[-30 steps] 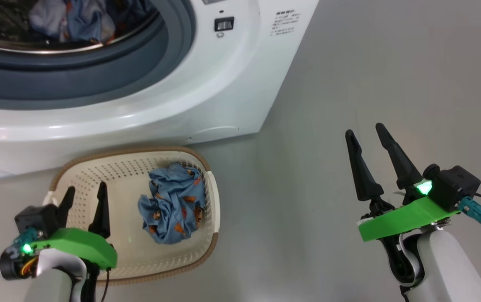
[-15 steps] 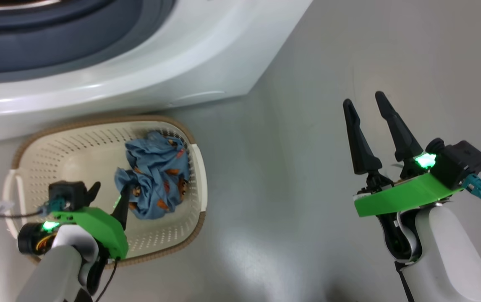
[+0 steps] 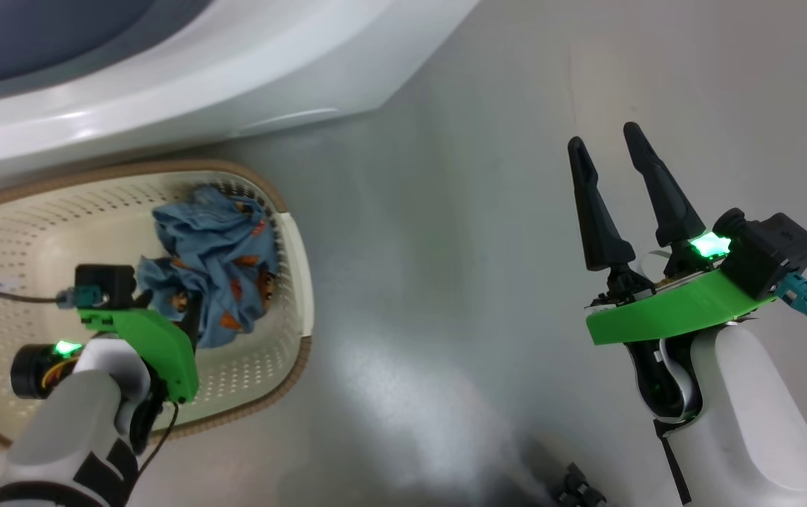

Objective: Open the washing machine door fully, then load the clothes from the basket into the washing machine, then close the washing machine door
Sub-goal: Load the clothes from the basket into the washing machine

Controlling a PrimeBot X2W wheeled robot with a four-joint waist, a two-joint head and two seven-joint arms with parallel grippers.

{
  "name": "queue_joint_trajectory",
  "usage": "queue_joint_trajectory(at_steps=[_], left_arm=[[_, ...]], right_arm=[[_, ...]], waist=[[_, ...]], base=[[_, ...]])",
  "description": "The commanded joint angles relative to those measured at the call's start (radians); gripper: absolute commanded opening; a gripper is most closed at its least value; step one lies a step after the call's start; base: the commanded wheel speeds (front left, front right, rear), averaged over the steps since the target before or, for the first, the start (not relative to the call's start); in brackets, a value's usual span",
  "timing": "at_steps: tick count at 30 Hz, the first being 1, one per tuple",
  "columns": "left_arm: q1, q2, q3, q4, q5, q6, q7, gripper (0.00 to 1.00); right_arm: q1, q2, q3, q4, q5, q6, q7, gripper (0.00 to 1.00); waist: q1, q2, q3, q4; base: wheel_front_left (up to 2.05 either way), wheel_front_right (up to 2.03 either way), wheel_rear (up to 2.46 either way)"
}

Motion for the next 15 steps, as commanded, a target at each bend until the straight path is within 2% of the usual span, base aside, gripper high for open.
queue_joint_trajectory(at_steps=[1,8,15], left_arm=[[-0.008,0.029,0.009,-0.001,-0.017,-0.003,-0.003,1.0],[-0.06,0.044,-0.079,0.028,-0.11,-0.003,0.029,1.0],[-0.12,0.029,-0.138,0.09,-0.179,-0.003,0.074,1.0]], right_arm=[[0.009,0.007,0.019,-0.026,-0.011,0.002,-0.005,1.0],[0.002,0.011,0.024,-0.033,-0.011,0.002,-0.005,1.0],[0.0,0.012,0.032,-0.032,-0.023,0.002,-0.005,1.0]], waist=[[0.0,-0.0001,0.024,-0.022],[0.0,-0.0001,0.058,-0.043],[0.0,-0.0001,0.074,-0.053]], base=[[0.0,0.0,0.0],[0.0,0.0,0.0],[0.0,0.0,0.0]])
